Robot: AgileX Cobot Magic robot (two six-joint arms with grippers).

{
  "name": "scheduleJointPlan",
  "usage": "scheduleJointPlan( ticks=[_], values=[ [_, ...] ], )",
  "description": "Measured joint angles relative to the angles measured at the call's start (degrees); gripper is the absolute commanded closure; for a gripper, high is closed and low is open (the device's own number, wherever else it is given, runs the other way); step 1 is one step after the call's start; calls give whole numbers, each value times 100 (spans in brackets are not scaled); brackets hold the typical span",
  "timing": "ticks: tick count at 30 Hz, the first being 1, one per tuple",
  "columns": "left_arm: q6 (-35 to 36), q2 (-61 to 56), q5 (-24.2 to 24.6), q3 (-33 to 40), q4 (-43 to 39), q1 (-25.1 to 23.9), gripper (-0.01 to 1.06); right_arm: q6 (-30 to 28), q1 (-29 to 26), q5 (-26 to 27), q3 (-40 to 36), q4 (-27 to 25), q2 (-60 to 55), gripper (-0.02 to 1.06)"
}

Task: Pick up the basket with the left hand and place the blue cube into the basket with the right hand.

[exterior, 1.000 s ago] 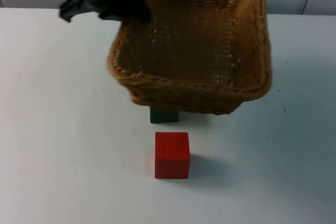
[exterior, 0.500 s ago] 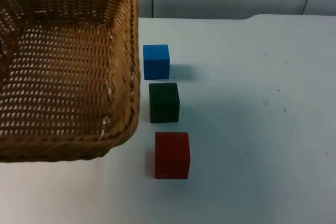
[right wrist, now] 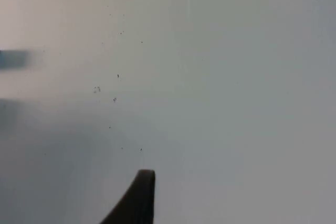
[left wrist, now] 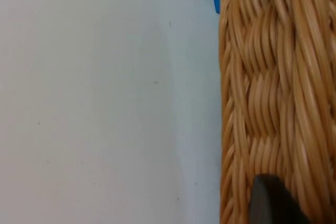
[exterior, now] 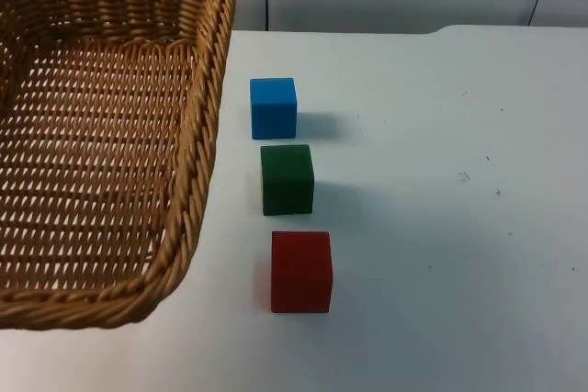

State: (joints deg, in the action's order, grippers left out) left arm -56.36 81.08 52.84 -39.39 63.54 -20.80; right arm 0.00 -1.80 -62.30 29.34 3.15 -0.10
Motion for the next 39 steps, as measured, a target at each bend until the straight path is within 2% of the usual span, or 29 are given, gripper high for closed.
scheduleJointPlan(
  ticks=[9, 16, 26, 32, 36, 39],
  values=[
    [63, 0, -146, 0, -226, -13, 105, 0, 0, 0, 0, 0, 0, 0],
    [63, 0, -99, 0, -225, -434, 105, 0, 0, 0, 0, 0, 0, 0],
    [40, 0, -52, 0, -185, -451, 105, 0, 0, 0, 0, 0, 0, 0],
    [-43, 0, -52, 0, 50, -451, 105, -252, 0, -12, 40, -10, -16, 0],
    [-65, 0, -52, 0, 116, -451, 105, -464, 0, 10, 310, -117, -503, 0],
    [-65, 0, -40, 0, 127, -451, 105, -595, 0, 331, 667, -276, -1318, 0]
  ],
)
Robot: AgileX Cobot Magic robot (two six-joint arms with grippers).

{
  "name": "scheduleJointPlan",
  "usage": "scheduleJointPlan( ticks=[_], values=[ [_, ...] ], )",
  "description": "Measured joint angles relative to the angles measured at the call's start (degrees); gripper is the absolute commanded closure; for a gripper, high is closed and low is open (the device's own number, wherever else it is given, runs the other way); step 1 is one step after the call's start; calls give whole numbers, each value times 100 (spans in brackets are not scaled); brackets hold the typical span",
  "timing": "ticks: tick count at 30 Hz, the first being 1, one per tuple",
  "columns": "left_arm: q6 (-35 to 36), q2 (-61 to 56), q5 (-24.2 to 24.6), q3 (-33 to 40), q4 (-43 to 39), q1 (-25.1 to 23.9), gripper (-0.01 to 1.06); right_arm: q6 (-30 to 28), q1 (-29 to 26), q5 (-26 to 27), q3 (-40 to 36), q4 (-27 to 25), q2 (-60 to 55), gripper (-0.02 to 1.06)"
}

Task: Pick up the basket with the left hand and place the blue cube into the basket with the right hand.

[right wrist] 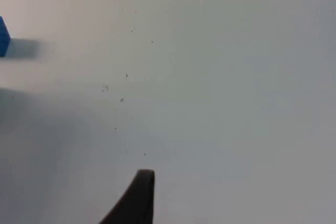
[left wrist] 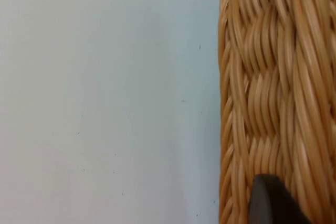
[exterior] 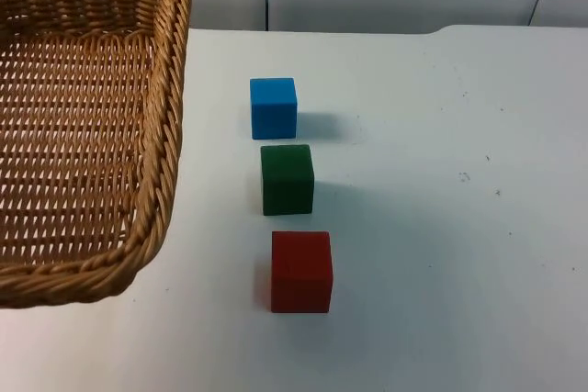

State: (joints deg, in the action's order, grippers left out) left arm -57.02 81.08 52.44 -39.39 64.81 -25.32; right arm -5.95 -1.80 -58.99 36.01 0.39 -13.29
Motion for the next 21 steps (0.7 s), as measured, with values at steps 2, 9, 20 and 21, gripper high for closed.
scheduleJointPlan(
  ticks=[2, 9, 20, 21],
  values=[
    [0, 0, 8, 0, 0, 0, 105, -16, 0, 155, 116, -103, -278, 0],
    [-109, 0, 86, 0, 0, -9, 105, -682, 0, 887, 930, -1327, -2458, 0],
    [-109, 0, 115, 0, 0, -9, 105, -2134, 688, 1436, 2306, -3288, -6066, 0],
    [-109, 0, 115, 0, 0, -9, 105, -2145, 903, 1481, 2471, -3297, -6330, 0]
  ],
)
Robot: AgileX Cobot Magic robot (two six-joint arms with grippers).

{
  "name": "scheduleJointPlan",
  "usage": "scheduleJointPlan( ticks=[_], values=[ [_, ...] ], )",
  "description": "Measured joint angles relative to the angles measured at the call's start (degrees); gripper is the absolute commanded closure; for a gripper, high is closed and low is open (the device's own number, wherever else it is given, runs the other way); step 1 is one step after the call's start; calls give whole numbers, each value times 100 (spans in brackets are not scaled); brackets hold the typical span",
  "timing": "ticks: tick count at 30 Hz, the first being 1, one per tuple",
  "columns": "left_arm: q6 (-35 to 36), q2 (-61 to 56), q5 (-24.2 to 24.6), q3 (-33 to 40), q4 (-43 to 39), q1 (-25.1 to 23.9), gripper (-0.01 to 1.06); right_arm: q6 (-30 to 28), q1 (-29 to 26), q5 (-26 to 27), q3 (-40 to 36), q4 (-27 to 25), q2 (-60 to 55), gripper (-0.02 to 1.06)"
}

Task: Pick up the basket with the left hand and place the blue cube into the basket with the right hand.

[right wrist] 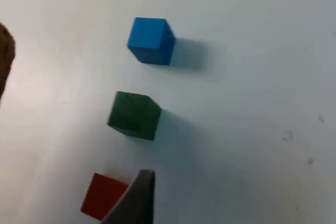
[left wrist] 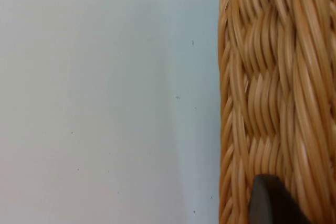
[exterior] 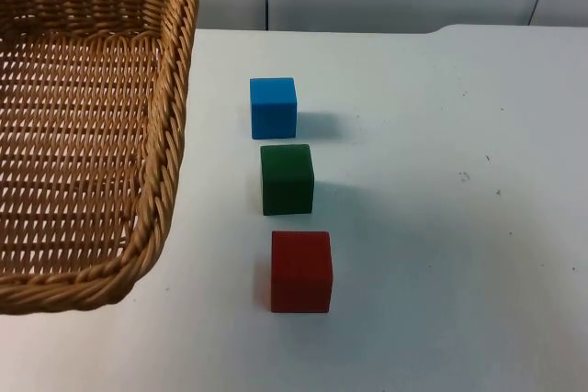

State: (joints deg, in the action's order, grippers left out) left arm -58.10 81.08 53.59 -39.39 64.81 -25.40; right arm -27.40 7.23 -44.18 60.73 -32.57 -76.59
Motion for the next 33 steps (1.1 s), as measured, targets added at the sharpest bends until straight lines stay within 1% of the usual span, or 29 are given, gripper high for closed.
scheduleJointPlan(
  ticks=[1, 3, 5, 6, 7, 8, 10, 11, 13, 14, 15, 17, 19, 20, 23, 24, 25, 27, 28, 29, 33],
  values=[
    [0, 0, 0, 0, 0, 0, 105, 0, 0, 0, 0, 0, 0, 0],
    [-12, 0, 0, 0, -10, 0, 105, 36, 527, 148, 409, 16, -576, 0],
    [-12, 0, 0, 0, -23, 0, 105, 340, 1046, 318, 938, 228, -1222, 0],
    [-12, 0, 0, 0, -23, 0, 105, 340, 1046, 318, 938, 228, -1222, 0],
    [-12, 0, 0, 0, -34, 0, 105, 634, 1306, 360, 1184, 454, -1499, 0],
    [-12, 0, 0, 0, -48, 0, 105, 1113, 1660, 405, 1653, 952, -1990, 0],
    [-12, 0, 0, 0, -70, 0, 105, 2010, 2040, 405, 2241, 1780, -2567, 0],
    [-12, 0, 0, 0, -70, 0, 105, 2010, 2040, 405, 2241, 1780, -2567, 0],
    [-12, 0, 0, 0, -70, 0, 105, 2866, 2375, 405, 2851, 2742, -3130, 0],
    [-12, 0, 0, 0, -70, 0, 105, 3261, 2490, 395, 3132, 3102, -3387, 0],
    [-12, 0, 0, 0, -70, 0, 105, 3261, 2490, 395, 3132, 3102, -3387, 0],
    [-12, 0, 0, 0, -70, 0, 105, 3946, 2724, 406, 3714, 3923, -3925, 0],
    [-12, 0, 0, 0, -70, 0, 105, 4250, 2787, 406, 4137, 4098, -4316, 0],
    [-12, 0, 0, 0, -70, 0, 105, 4250, 2787, 406, 4137, 4098, -4316, 0],
    [-12, 0, 0, 0, -70, 0, 105, 4666, 2798, 406, 4677, 4169, -4880, 0],
    [-12, 0, 0, 0, -70, 0, 105, 4666, 2798, 406, 4677, 4169, -4880, 0],
    [-12, 0, 0, 0, -70, 0, 105, 4942, 2801, 367, 4916, 4219, -5103, 0],
    [-12, 0, 0, 0, -70, 0, 105, 5316, 2801, 249, 5162, 4271, -5383, 0],
    [-12, 0, 0, 0, -70, 0, 105, 5497, 2810, 199, 5262, 4338, -5492, 0],
    [-12, 0, 0, 0, -70, 0, 105, 5497, 2810, 199, 5262, 4338, -5492, 0],
    [-12, 0, 0, 0, -70, 0, 105, 6088, 2810, 112, 5365, 4530, -5851, 0]
  ],
)
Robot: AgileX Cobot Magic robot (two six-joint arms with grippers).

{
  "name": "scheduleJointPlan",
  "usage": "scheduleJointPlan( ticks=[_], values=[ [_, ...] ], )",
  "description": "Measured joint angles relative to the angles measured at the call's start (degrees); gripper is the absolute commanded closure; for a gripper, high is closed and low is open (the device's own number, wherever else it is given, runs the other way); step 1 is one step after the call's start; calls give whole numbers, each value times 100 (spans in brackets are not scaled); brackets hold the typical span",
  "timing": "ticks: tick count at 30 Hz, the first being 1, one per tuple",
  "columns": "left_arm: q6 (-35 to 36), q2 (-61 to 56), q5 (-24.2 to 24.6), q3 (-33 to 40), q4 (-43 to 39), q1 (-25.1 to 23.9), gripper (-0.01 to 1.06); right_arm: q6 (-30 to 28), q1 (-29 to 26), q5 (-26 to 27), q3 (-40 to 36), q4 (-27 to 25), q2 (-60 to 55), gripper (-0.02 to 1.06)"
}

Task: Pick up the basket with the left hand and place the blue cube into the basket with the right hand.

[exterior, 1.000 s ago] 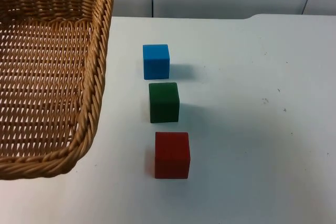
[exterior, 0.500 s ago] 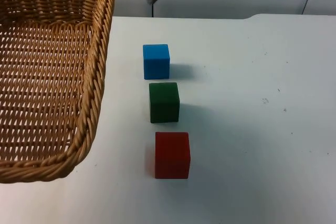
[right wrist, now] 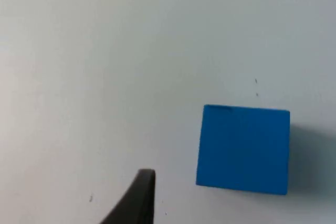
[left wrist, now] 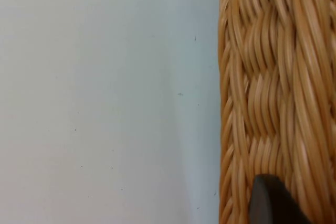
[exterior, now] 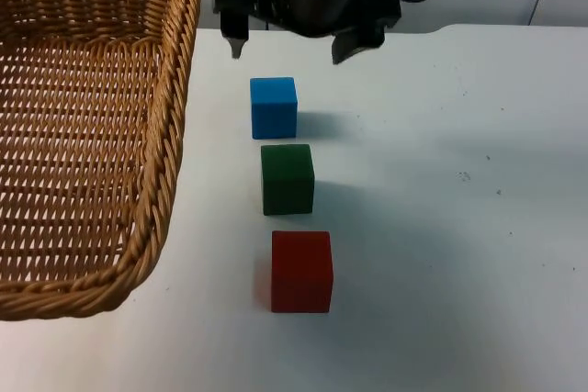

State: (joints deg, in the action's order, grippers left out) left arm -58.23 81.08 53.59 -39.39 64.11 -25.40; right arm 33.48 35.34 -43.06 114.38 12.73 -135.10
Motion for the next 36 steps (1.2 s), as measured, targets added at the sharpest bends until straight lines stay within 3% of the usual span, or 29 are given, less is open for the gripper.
scheduleJointPlan(
  ticks=[13, 21, 36],
  values=[
    [0, 0, 0, 0, 0, 0, 105, 428, 0, 238, 62, 299, -563, 0],
    [0, 0, 0, 0, 0, 0, 105, 659, 2, 726, 62, 469, -745, 1],
    [0, 0, 0, 0, 0, 0, 105, 895, 12, 1066, 62, 769, -889, 12]
  ],
)
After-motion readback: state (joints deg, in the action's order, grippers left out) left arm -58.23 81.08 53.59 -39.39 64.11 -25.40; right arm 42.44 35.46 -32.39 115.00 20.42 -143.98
